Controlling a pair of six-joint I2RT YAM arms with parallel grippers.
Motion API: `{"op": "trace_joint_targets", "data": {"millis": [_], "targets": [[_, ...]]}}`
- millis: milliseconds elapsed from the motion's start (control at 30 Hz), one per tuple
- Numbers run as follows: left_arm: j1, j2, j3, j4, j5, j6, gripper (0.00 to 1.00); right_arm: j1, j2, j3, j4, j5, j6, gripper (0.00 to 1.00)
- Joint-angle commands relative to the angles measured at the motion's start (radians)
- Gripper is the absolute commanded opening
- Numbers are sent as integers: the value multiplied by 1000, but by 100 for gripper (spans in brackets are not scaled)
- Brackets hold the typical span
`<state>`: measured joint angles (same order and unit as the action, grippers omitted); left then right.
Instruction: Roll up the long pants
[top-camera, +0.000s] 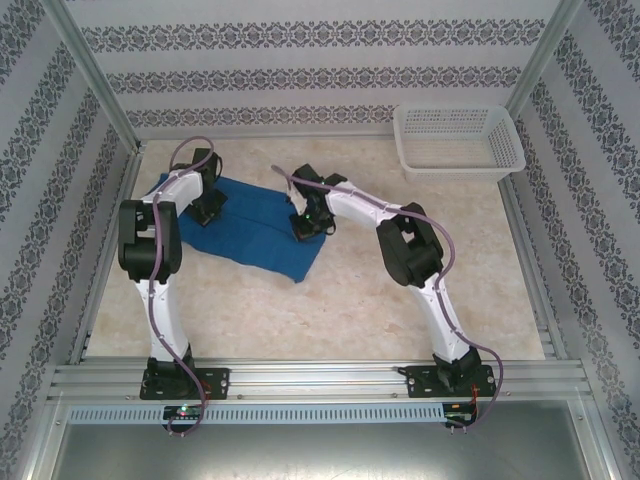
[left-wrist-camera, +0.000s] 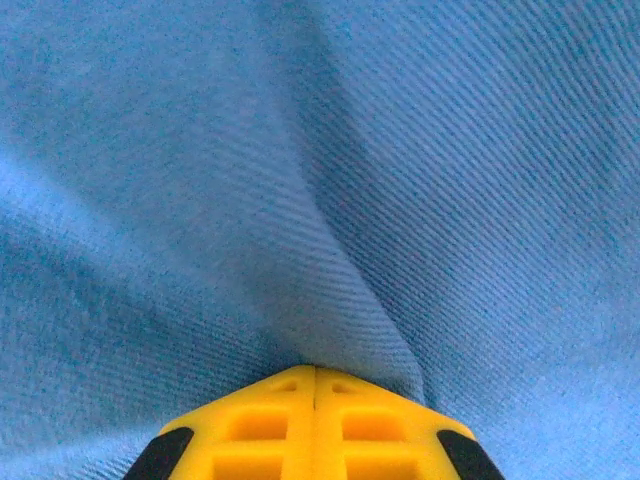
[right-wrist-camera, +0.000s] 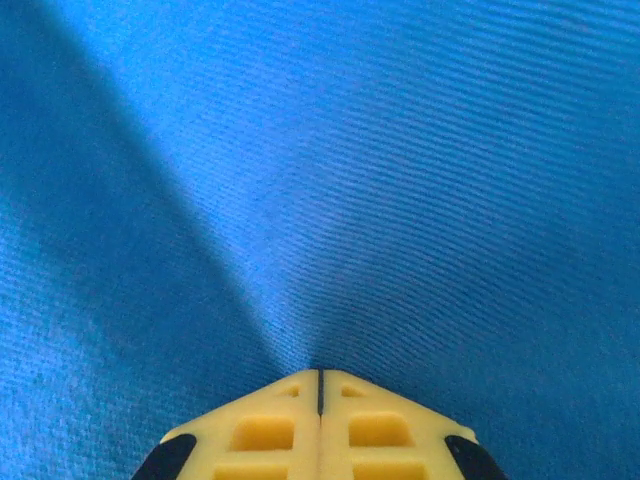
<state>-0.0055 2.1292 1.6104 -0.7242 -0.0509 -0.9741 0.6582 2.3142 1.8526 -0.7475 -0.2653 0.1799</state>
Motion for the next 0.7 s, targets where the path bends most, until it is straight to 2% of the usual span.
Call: {"op": "trace_joint_targets", "data": {"millis": [0, 200, 333, 433, 467, 500, 533, 567, 600, 633, 667], "targets": [[-35, 51, 58, -8, 30, 46, 0, 99, -47, -167, -58, 19, 16, 0], [-75, 81, 117, 22, 72, 74, 0, 281, -192, -421, 58, -10, 127, 0], [-123, 92, 121, 85, 122, 78, 0, 395, -226, -418, 97, -19, 162, 0], [-162, 109, 154, 84, 142, 81, 0, 431, -239, -380, 117, -19, 167, 0], [-172, 111, 161, 82, 149, 83, 0, 438, -249, -370, 119, -3, 156, 5], [-177, 108, 164, 81, 155, 83, 0, 440, -260, -364, 117, 9, 136, 18], [-180, 98, 164, 88, 166, 87, 0, 440, -274, -353, 106, 24, 108, 46], [-182, 84, 159, 102, 177, 95, 0, 439, -290, -341, 88, 45, 76, 70], [-182, 71, 158, 112, 186, 103, 0, 440, -305, -332, 71, 66, 47, 80], [-183, 57, 159, 112, 192, 115, 15, 440, -323, -323, 51, 89, 14, 83], [-183, 44, 167, 105, 196, 131, 41, 439, -340, -316, 32, 113, -20, 84]]}}
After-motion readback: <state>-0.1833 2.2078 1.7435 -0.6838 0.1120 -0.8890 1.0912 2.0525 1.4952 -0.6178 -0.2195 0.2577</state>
